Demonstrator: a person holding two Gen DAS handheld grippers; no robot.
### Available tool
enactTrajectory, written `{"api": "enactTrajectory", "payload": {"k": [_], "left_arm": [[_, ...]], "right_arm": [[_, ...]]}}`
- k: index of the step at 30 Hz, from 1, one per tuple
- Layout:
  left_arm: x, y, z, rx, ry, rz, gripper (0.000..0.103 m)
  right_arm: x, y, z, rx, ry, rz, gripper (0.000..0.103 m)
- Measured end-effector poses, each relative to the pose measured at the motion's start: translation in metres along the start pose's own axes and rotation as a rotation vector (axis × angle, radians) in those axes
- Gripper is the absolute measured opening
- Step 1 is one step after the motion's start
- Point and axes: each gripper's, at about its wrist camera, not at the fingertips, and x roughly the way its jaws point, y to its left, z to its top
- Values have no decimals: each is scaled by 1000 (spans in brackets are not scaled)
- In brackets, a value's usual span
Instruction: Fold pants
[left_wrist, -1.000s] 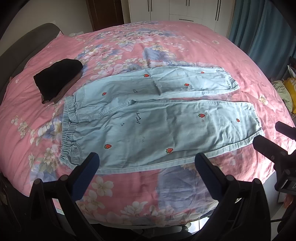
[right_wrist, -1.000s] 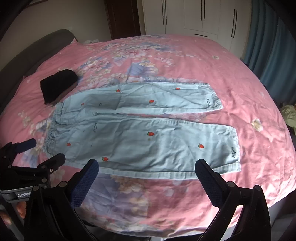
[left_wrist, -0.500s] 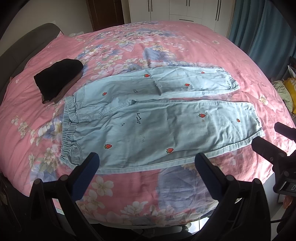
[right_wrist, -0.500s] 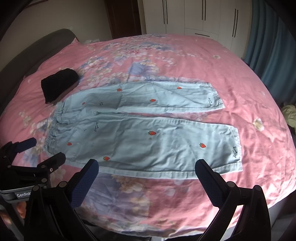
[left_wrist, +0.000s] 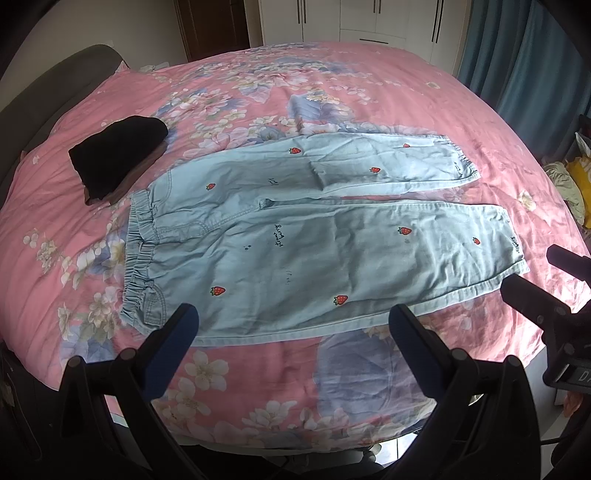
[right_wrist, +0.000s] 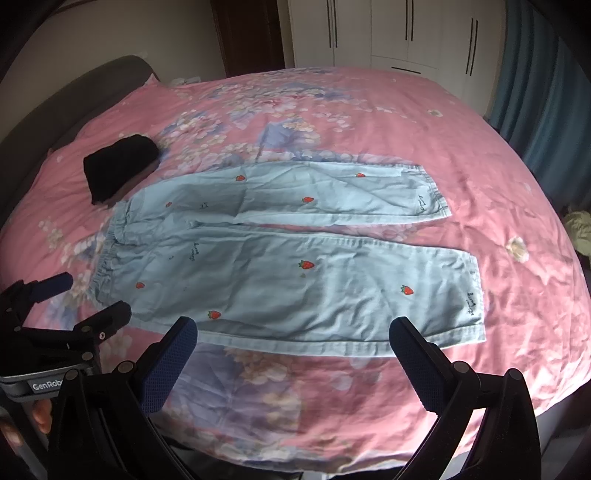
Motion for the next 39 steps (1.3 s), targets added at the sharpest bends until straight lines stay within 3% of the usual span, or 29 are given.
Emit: {"api": "enactTrajectory", "payload": {"k": [18,21,24,27,30,33,35,36,38,39], "left_arm": [[-3,-3,0,5,-10,-28,103],[-4,1,0,-19,-19,-87,103],[5,18,1,-116,-18,-213,103],[18,35,1,-216,-41,-262,103],[36,59,-6,-322,-58,-262,103],[53,90,-26,-455,-46,-338,101],[63,113,-46,-575,-44,-351,97],[68,123,-54,-620,-42,-354,95],[82,143,-70,-707,-24,-353,81],[88,151,-77,-743,-16,-354,76]], "right_arm": [[-1,-1,0,1,1,0,103],[-2,-2,0,0,1,-1,103],[1,5,-3,-40,-25,10,103],[2,14,-8,-151,-103,-22,103],[12,29,-20,-290,-184,-84,103],[28,37,-32,-356,-179,-19,103],[41,45,-43,-399,-184,4,103],[47,51,-49,-429,-194,4,101],[63,65,-64,-499,-203,18,82],[71,71,-70,-529,-194,27,77]]}}
